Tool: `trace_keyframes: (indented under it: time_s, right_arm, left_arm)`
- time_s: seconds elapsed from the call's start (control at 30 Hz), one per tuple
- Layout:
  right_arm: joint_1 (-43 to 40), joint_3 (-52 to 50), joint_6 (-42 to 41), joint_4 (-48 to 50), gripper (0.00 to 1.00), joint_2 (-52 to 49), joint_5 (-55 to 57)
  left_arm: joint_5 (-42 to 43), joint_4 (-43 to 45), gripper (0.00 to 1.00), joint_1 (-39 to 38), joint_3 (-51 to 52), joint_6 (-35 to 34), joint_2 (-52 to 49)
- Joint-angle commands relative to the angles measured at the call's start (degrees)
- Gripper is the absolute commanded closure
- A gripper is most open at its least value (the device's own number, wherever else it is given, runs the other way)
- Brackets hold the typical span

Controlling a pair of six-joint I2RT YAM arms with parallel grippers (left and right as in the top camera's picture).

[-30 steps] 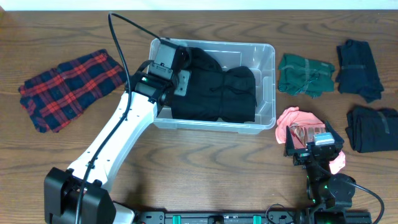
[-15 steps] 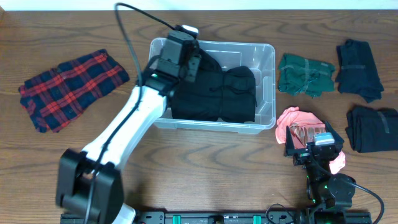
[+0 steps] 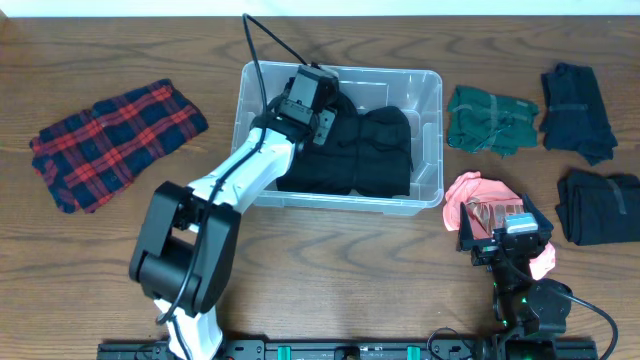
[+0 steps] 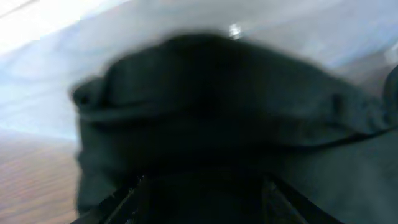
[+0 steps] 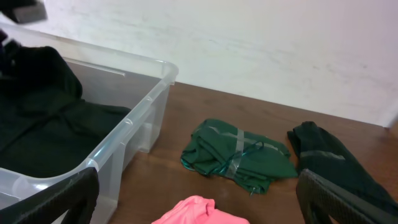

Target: Pack container

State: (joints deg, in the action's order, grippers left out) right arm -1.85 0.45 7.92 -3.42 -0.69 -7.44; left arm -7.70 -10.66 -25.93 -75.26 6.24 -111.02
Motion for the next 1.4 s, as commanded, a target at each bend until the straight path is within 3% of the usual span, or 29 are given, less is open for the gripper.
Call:
trace_keyframes:
  time_s: [0.0,0.47,0.77,0.9,1.2,1.37]
  right_arm:
    - [0.4,-0.1,-0.6,-0.2,0.01,0.3,0.4]
    - [0.4,-0.1,-0.6,-0.2,0.01,0.3,0.4]
    - [0.4,-0.1,-0.6,-0.2,0.01,0.3,0.4]
    - [0.4,-0.1,-0.6,-0.2,0.01,0.3,0.4]
    - [0.4,-0.1,-0.6,-0.2,0.01,0.3,0.4]
    - [0.4,-0.1,-0.6,-0.2,0.01,0.3,0.4]
  left_arm:
    - [0.0,-1.6,0.42,0.1,-1.2,1.1,-2.6]
    - [0.2,-10.6,0.42,0.1,-2.4,-0.1,-2.6]
    - [0.1,-25.8,0.41,0.2,-16.5,-1.4,6.4]
    - [0.2,-30.5,0.41,1.9,-18.7,-5.0,13.2]
    - [0.5,-42.6,0.4,18.1,-18.7,-14.8,25.5]
    - [7.9,-47.7,0.4,32.9,-18.7,-15.0,26.5]
